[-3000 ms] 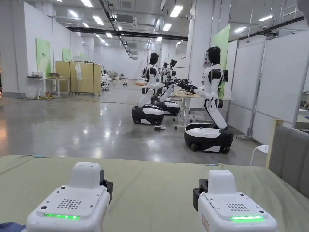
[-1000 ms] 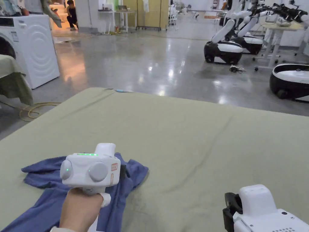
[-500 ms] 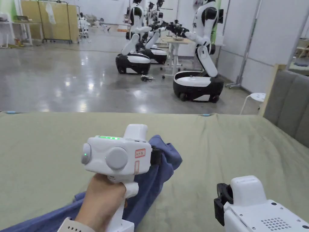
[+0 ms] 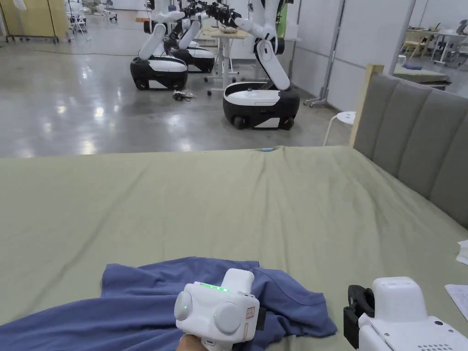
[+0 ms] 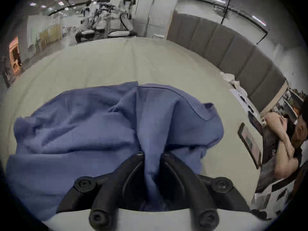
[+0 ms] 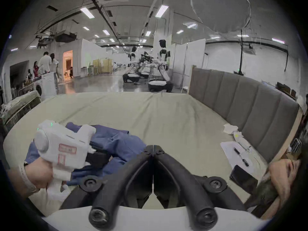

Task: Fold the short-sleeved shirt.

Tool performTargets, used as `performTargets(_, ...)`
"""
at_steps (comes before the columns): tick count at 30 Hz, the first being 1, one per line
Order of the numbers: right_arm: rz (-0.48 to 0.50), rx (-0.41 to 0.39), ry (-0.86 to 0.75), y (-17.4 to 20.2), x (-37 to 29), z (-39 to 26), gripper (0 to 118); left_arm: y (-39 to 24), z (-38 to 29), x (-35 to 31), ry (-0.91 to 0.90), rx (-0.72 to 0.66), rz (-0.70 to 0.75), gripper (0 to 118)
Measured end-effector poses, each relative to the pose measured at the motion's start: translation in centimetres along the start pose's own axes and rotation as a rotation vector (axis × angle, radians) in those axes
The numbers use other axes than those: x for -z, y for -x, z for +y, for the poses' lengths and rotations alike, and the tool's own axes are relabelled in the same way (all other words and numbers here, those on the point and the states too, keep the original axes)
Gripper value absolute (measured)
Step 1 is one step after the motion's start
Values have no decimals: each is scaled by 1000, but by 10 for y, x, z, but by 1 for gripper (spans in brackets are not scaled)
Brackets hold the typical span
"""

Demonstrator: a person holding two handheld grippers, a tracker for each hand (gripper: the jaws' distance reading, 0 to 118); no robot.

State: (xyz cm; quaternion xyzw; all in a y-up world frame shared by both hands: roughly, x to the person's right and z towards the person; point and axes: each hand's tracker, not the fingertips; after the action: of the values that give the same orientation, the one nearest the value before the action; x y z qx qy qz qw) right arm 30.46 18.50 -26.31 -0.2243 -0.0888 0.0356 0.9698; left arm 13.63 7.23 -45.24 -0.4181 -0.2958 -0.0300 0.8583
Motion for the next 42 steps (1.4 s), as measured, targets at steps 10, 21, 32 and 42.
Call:
performTargets(10, 91, -13, -75, 45, -42, 16, 4, -3, -48, -187, -353, 56, 119, 116)
performTargets(21, 235, -93, -75, 129, -56, 10, 4, 77, -158, -287, -320, -164, 355, 2)
performTargets(32, 207, -141, 3, 118, -24, 1, 4, 320, -117, -235, -42, -322, 578, 25)
performTargets(42, 50, -122, 164, 34, 29, -9, 4, 337, -101, -173, 122, -224, 662, 99)
